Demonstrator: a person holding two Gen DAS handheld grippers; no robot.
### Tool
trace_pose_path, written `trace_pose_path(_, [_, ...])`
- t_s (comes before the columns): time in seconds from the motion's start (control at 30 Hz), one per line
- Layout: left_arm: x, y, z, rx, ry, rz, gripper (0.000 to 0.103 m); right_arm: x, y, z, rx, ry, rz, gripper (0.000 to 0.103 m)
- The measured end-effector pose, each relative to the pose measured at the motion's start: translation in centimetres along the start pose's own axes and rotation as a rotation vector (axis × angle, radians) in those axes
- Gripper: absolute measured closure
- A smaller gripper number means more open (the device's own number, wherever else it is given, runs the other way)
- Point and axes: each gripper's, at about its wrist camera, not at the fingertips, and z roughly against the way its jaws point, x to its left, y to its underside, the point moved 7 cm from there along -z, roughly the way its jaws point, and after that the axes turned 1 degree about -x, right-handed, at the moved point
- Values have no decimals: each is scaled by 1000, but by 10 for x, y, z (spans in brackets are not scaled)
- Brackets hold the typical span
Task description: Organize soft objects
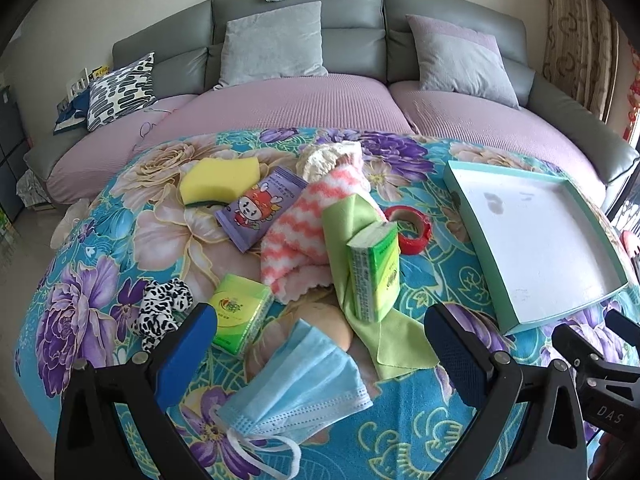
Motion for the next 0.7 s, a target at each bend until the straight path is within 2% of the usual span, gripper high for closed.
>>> trace_pose_path(0.23, [-9, 2, -4, 12, -17, -34, 0, -6, 4, -2, 23, -5, -14, 0])
trace_pose_path(0.7, [-7, 1, -5, 15, 11, -12, 0, -3, 5, -4, 35, 15, 8, 0])
